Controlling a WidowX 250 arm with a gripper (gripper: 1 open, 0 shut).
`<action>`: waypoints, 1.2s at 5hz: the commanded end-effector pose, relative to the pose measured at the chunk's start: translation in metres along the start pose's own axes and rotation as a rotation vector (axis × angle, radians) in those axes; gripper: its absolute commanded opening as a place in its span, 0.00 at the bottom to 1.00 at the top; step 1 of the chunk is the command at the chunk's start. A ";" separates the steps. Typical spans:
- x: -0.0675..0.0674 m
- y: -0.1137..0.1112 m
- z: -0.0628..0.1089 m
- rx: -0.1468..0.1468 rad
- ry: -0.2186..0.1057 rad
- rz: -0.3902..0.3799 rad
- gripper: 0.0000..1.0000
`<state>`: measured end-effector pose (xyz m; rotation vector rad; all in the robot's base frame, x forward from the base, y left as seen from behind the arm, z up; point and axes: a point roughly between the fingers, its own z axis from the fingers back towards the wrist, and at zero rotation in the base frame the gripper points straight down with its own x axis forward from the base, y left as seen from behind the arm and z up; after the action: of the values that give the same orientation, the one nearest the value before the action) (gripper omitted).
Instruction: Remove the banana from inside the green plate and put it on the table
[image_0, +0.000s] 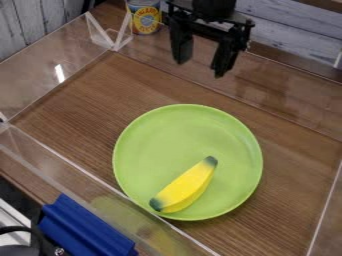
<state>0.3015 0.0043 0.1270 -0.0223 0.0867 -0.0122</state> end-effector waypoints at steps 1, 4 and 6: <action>0.005 0.001 0.015 -0.003 -0.055 -0.006 1.00; 0.005 0.000 0.015 -0.009 -0.055 -0.010 1.00; 0.004 0.001 0.015 -0.012 -0.055 -0.012 1.00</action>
<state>0.3015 0.0024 0.1275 -0.0349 0.0845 -0.0262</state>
